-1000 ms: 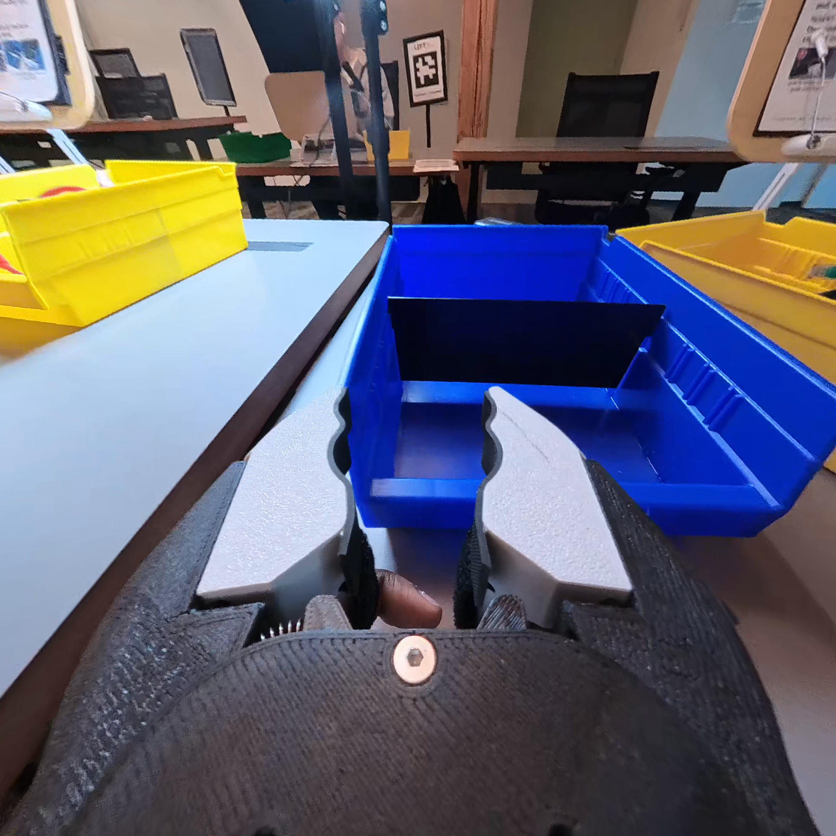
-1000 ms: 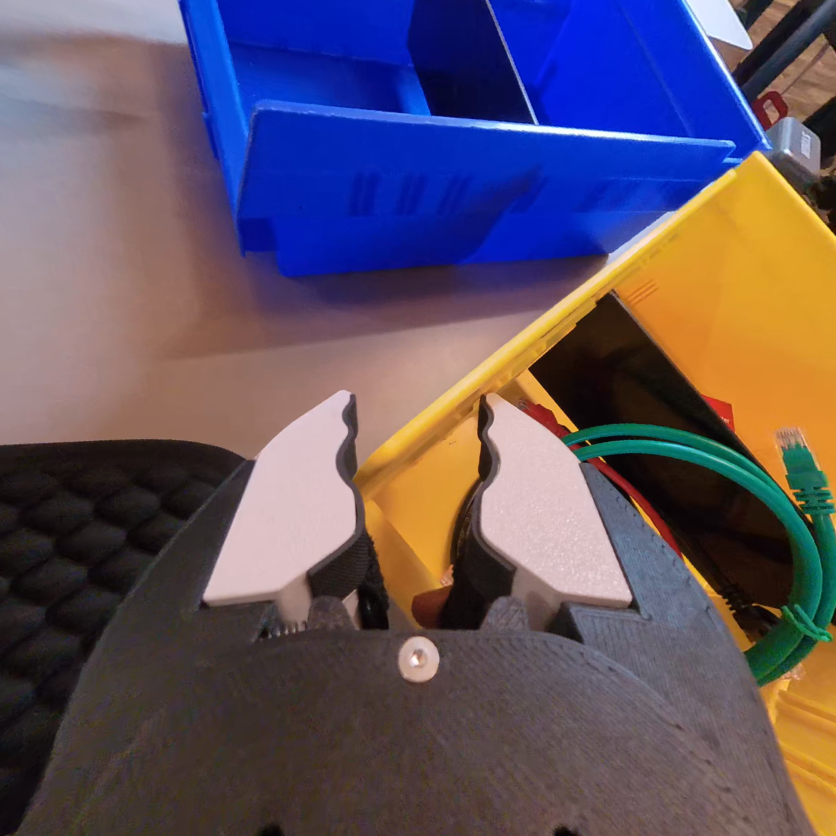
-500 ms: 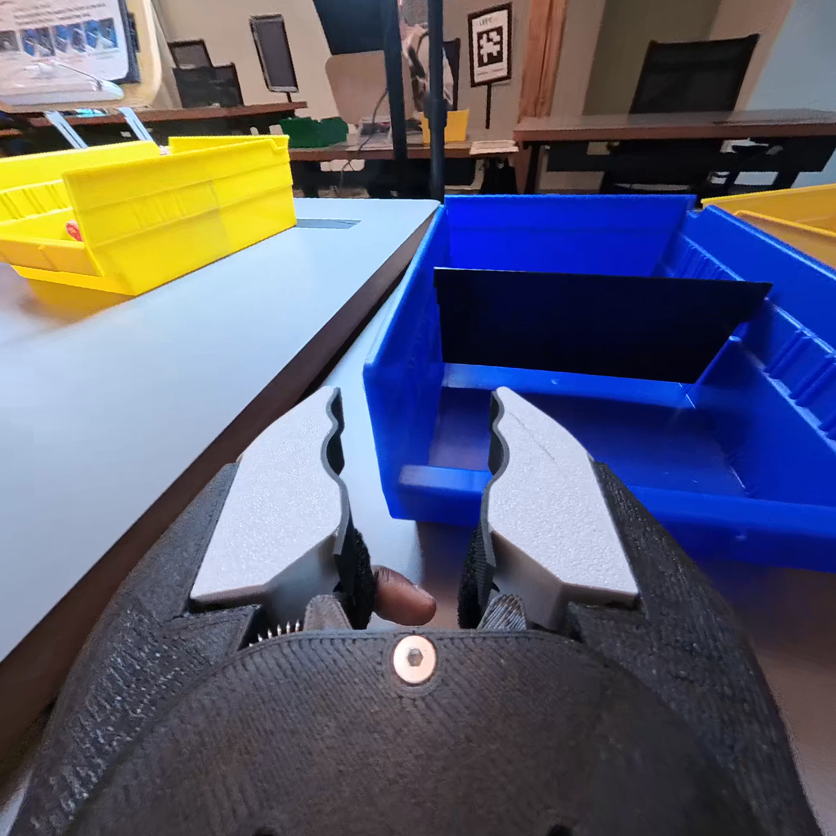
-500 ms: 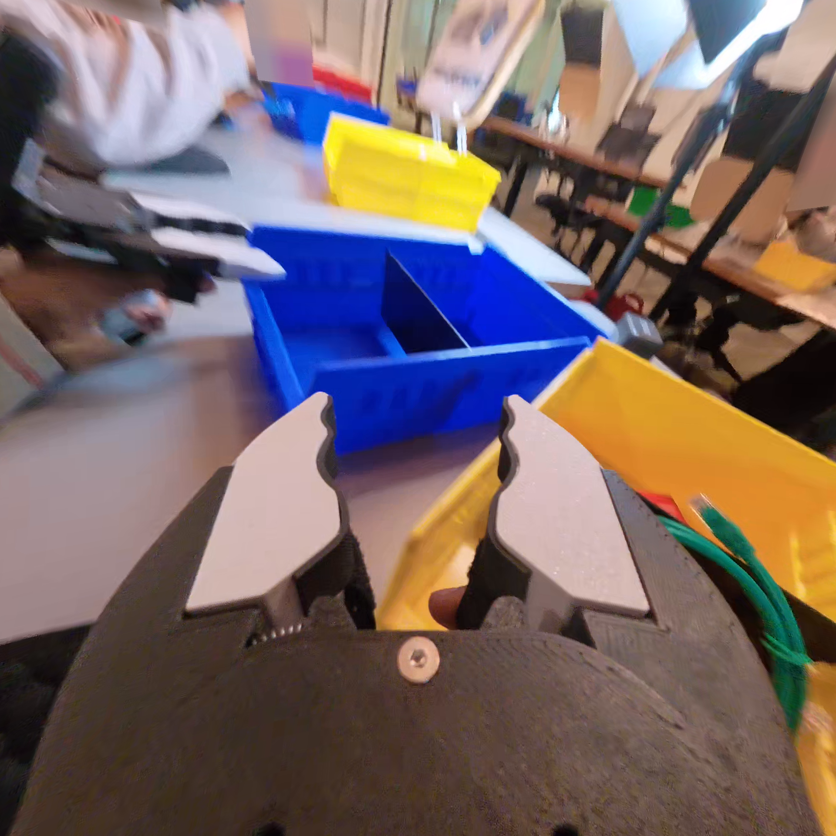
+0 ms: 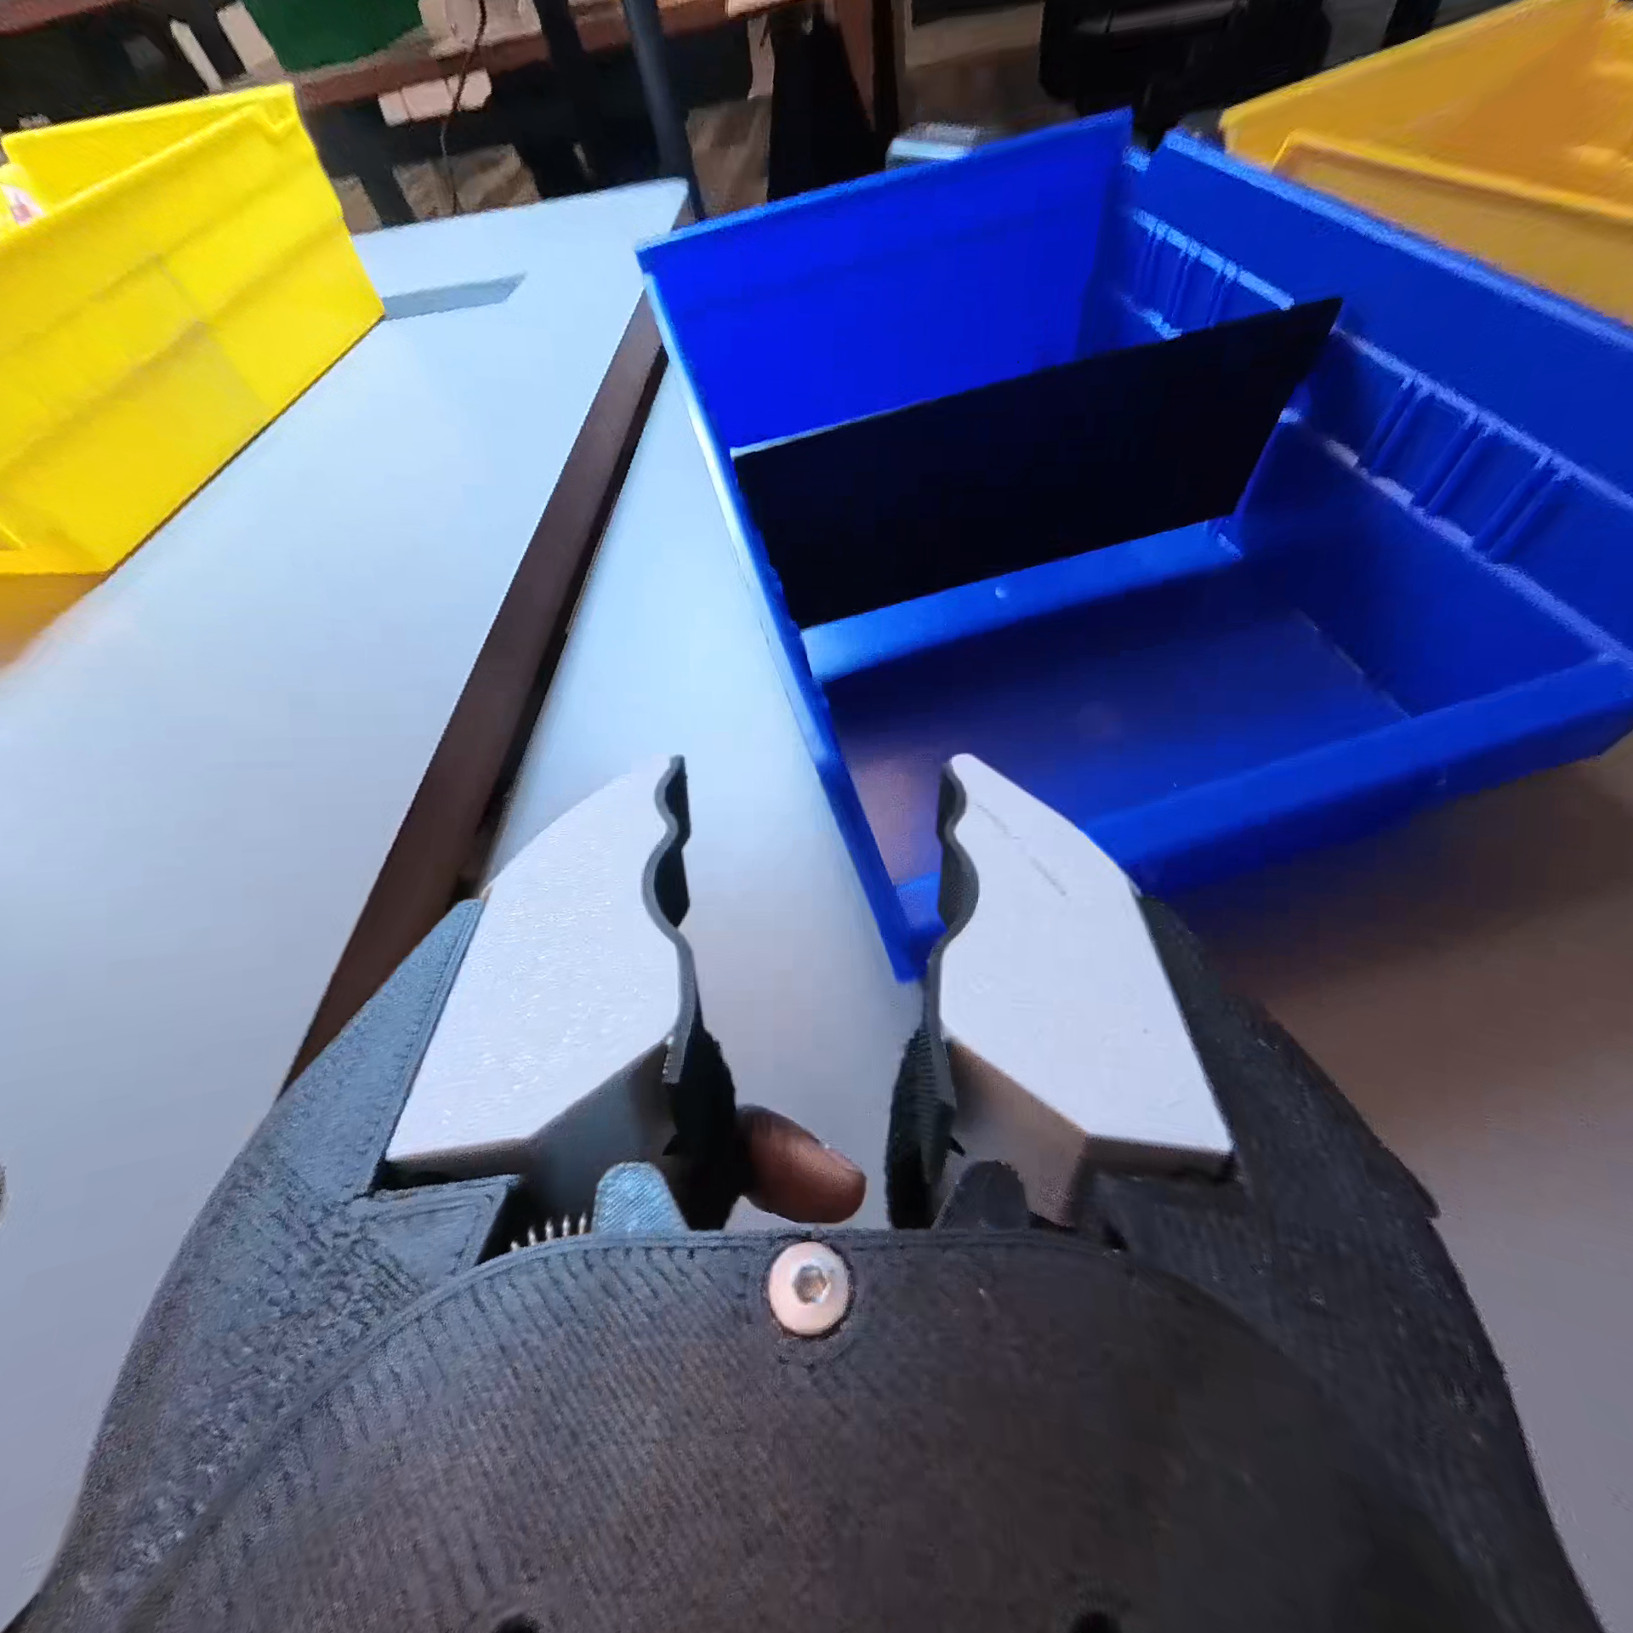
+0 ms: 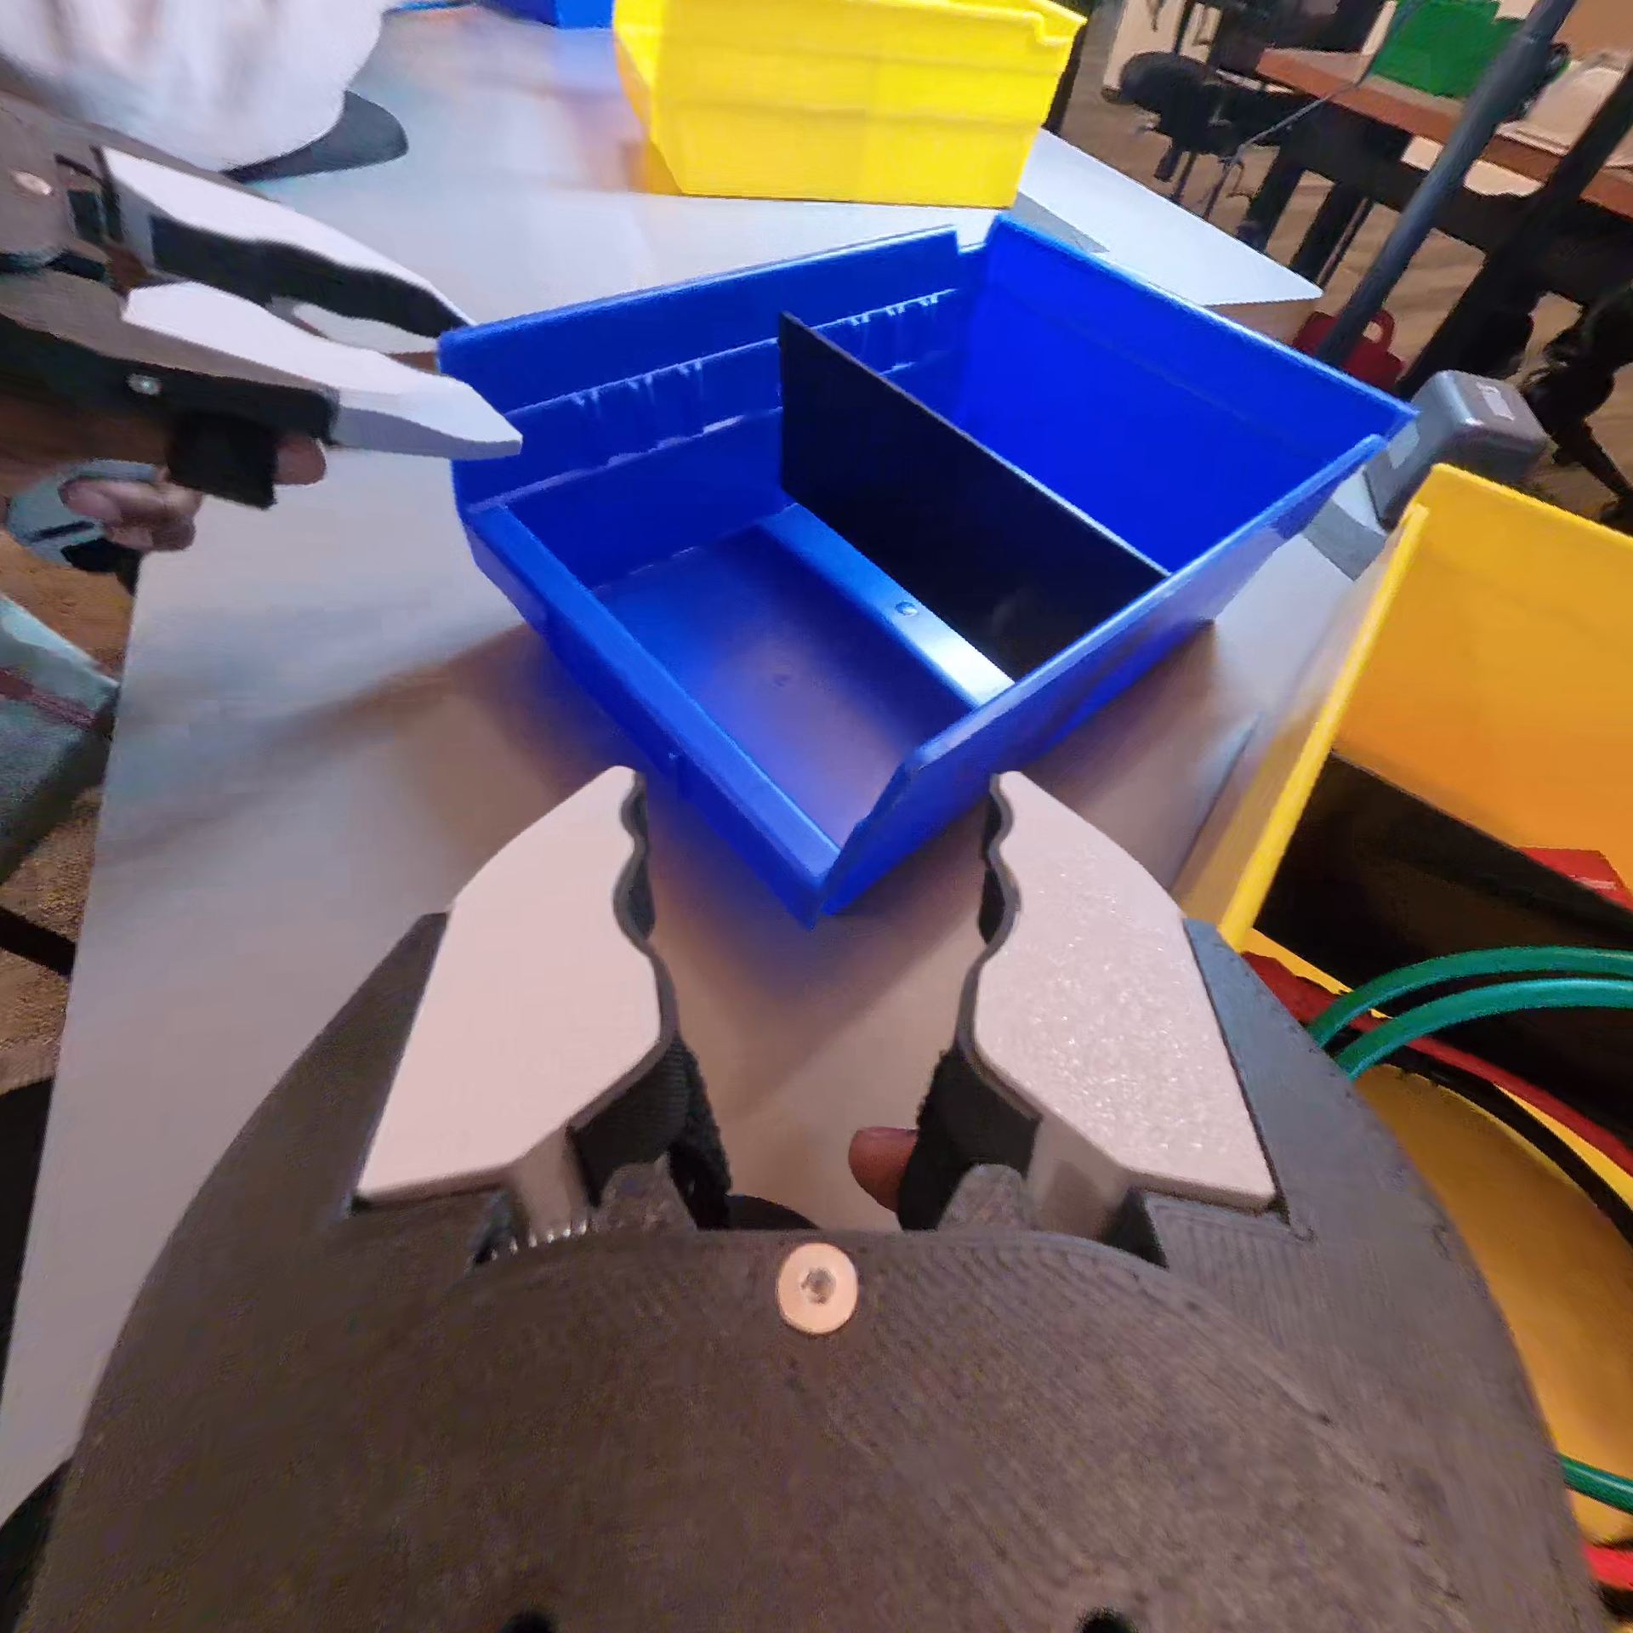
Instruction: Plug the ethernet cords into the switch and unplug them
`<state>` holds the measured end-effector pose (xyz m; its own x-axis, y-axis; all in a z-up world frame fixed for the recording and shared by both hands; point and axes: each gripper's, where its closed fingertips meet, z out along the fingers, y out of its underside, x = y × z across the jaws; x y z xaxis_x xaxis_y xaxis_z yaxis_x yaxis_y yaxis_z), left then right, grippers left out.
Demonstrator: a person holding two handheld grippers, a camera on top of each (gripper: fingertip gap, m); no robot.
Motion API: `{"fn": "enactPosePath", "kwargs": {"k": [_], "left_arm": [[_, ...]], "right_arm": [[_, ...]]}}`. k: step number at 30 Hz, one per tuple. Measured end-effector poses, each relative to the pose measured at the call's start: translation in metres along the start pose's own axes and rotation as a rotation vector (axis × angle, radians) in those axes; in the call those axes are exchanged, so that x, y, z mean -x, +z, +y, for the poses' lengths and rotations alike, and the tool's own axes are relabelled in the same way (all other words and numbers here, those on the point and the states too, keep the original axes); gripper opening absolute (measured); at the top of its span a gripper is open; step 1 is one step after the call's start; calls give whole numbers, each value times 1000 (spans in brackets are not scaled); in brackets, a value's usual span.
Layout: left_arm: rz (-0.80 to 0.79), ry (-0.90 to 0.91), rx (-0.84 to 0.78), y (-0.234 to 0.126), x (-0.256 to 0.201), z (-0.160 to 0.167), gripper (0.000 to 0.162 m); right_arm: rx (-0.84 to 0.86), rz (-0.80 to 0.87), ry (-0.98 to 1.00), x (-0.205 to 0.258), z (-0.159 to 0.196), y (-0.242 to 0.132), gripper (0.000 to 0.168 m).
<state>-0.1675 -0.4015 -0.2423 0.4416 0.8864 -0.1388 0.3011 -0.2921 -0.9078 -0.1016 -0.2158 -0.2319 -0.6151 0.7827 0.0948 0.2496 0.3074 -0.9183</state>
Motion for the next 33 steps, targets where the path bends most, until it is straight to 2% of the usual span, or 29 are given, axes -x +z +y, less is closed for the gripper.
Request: {"fn": "enactPosePath", "kwargs": {"k": [4, 7, 8, 9, 10, 13, 17, 18, 20, 22, 23, 25, 27, 33], "left_arm": [[84, -53, -57, 24, -2, 3, 55], [115, -52, -59, 36, -8, 6, 51], [104, -38, -48, 38, -8, 8, 36], [33, -4, -25, 39, 0, 12, 12], [2, 69, -8, 36, 2, 15, 10], [-39, 159, 96, 16, 4, 27, 10], [43, 78, 71, -4, -9, 35, 13], [67, 76, 66, -4, -12, 38, 21], [119, 23, 43, 2, -20, 41, 35], [86, -1, 22, 4, -18, 39, 23], [29, 41, -2, 2, -14, 35, 13], [-65, 120, -44, -4, -13, 26, 10], [-99, 118, -117, -14, -17, 9, 11], [-162, 148, -383, -57, -36, -88, 9]], "right_arm": [[-21, 25, 29, -7, -8, 7, 42], [-23, 22, 32, -7, -8, 9, 36], [-4, 34, 19, -7, -6, 11, 39], [21, 46, 1, -7, -4, 13, 43], [47, 57, -17, -7, -1, 15, 48], [89, 55, -25, -3, 6, 20, 58], [111, -72, 92, 16, 18, 32, 68], [100, -46, 80, 12, 18, 33, 56], [98, -18, 34, 7, 18, 34, 47], [121, 60, -70, 0, 18, 33, 37], [119, 89, -105, -3, 17, 31, 35], [83, 95, -95, -3, 10, 26, 35], [26, 125, -122, -8, -3, 15, 33], [-193, 238, -199, -25, -65, -45, 33]]}}
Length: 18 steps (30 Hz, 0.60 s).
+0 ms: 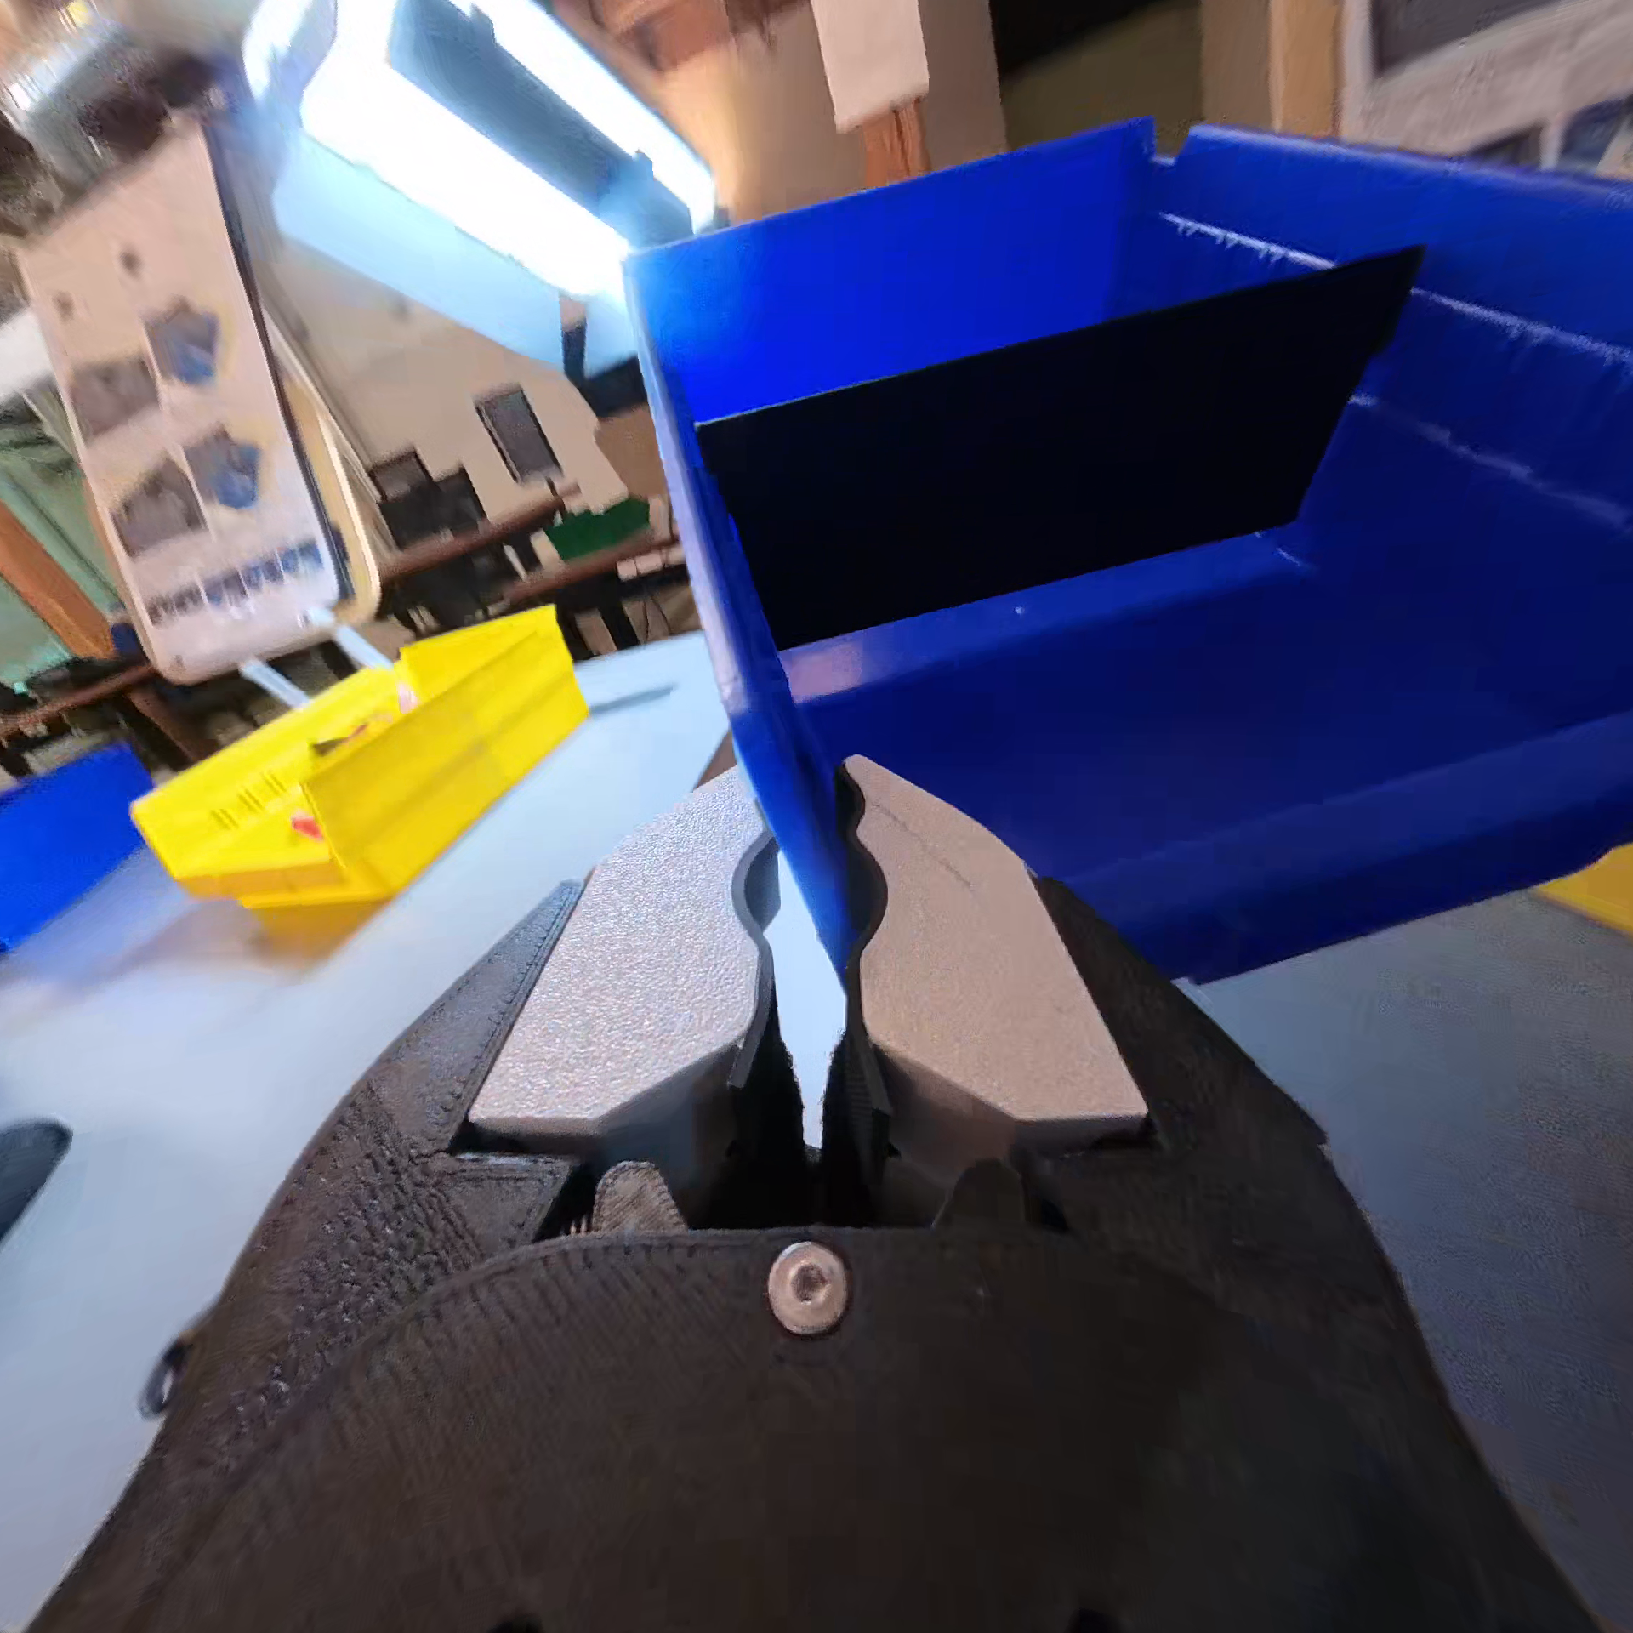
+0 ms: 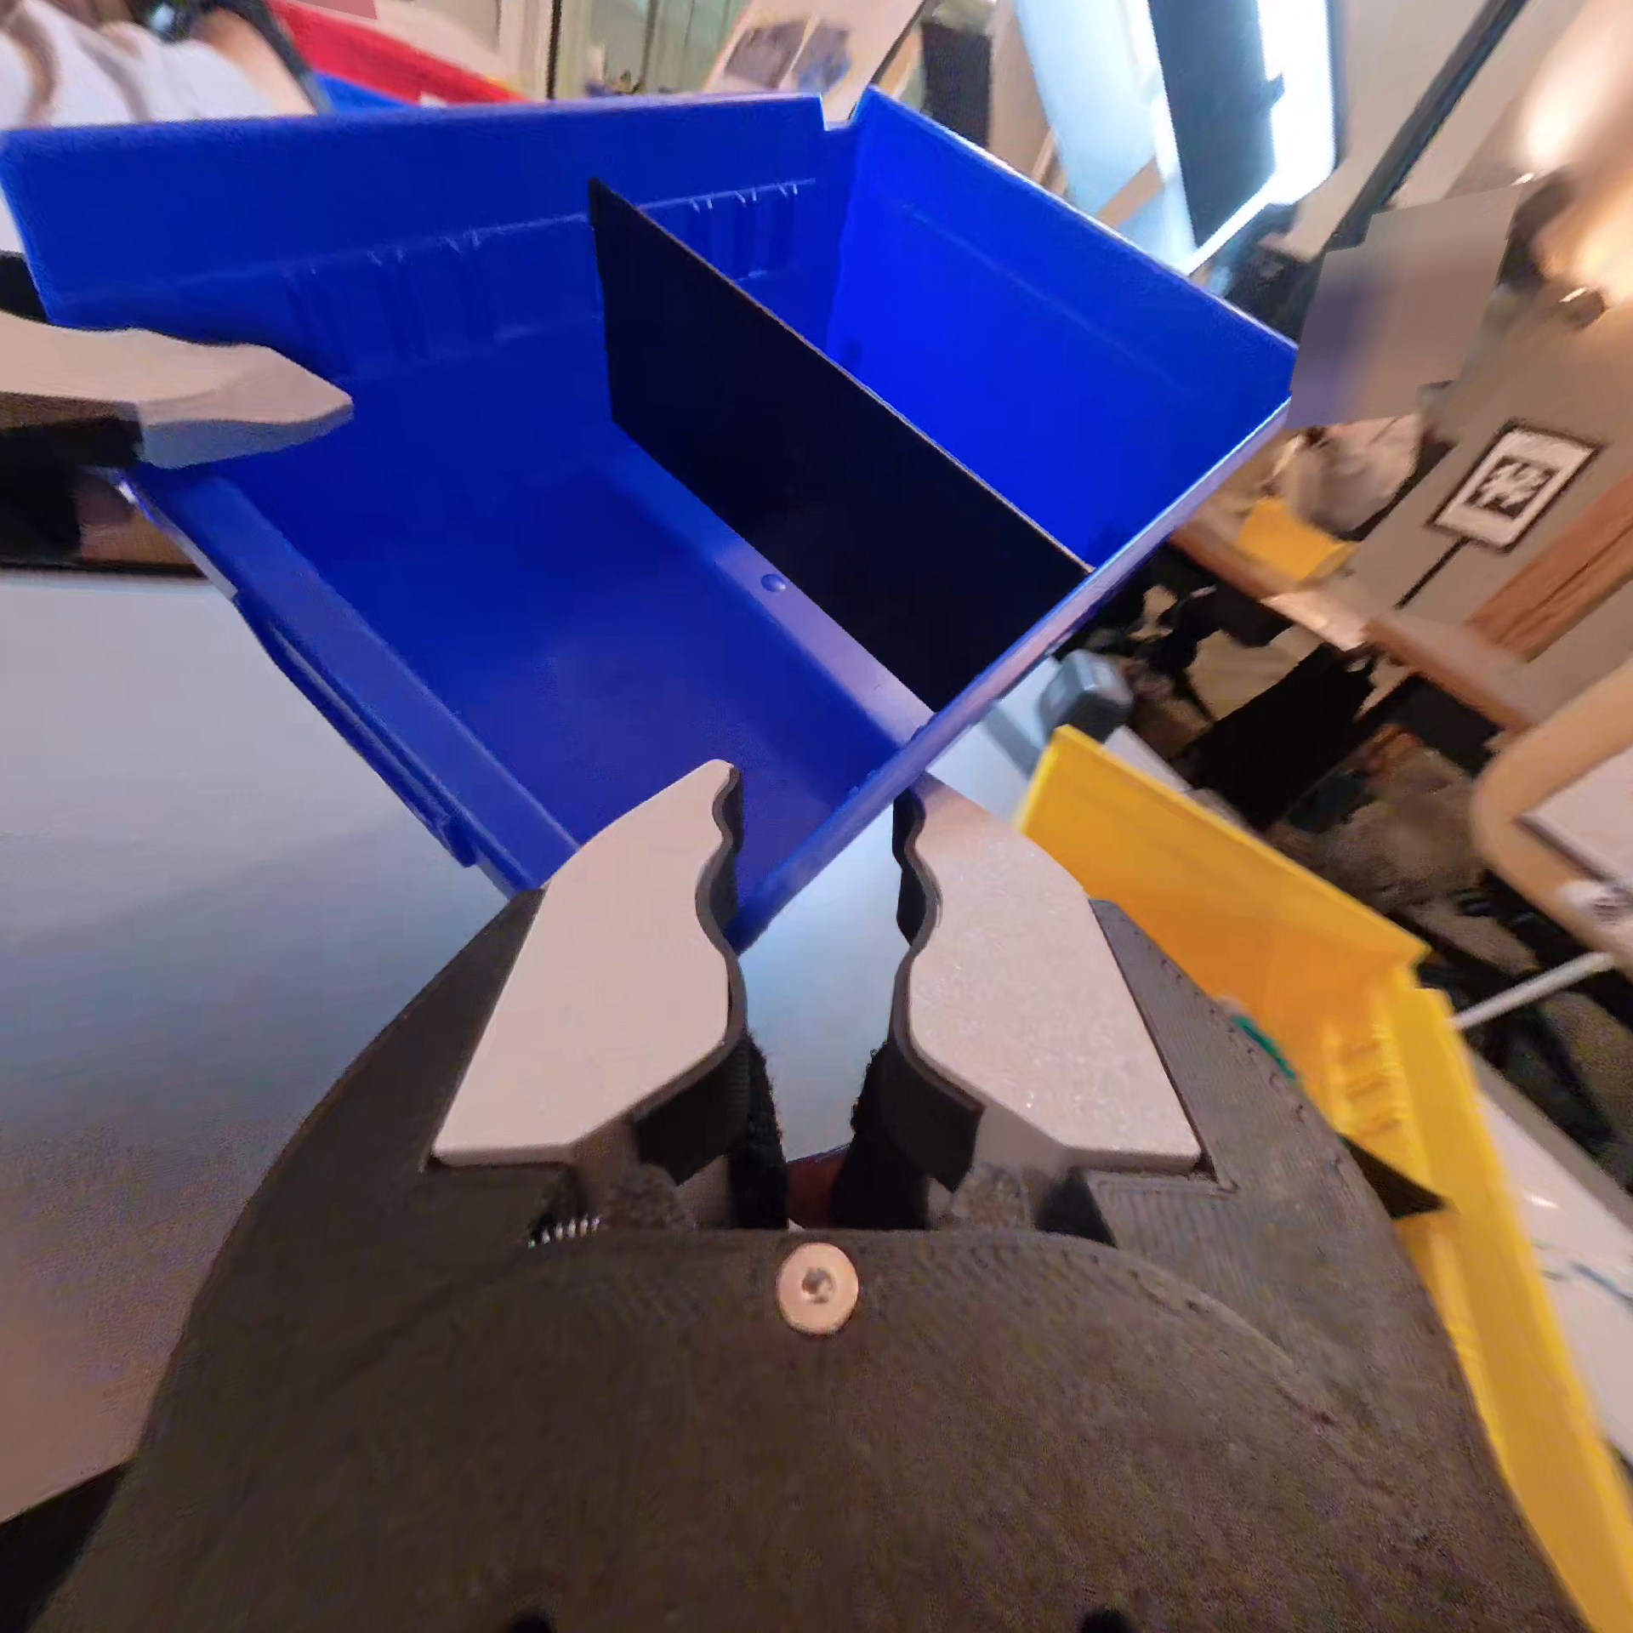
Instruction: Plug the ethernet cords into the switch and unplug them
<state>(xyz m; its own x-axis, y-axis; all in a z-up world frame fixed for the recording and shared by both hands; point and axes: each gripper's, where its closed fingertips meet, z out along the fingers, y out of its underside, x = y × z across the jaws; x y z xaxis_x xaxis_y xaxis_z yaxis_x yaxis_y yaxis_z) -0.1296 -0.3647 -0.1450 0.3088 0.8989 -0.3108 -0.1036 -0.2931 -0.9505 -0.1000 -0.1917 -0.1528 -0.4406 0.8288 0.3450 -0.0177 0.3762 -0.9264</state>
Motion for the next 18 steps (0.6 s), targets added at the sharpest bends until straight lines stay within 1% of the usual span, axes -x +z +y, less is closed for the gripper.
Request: {"fn": "enactPosePath", "kwargs": {"k": [2, 4, 5, 8, 12, 18], "left_arm": [[1, 36, -62, 0, -13, -32, 9], [-10, 99, -97, 2, -31, -54, 8], [-5, 119, -113, 4, -42, -64, 8], [61, 107, -155, 11, -82, -86, 7], [188, 126, -192, 17, -151, -107, 9], [383, 168, -238, 15, -271, -130, 10]], "right_arm": [[-33, 48, -11, -21, -13, -20, 32], [-53, 91, -5, -40, -20, -41, 32], [-52, 123, -5, -50, -20, -51, 31], [-46, 226, 2, -79, -11, -86, 29], [-13, 333, 23, -115, 11, -143, 29], [80, 529, 106, -161, 70, -241, 26]]}}
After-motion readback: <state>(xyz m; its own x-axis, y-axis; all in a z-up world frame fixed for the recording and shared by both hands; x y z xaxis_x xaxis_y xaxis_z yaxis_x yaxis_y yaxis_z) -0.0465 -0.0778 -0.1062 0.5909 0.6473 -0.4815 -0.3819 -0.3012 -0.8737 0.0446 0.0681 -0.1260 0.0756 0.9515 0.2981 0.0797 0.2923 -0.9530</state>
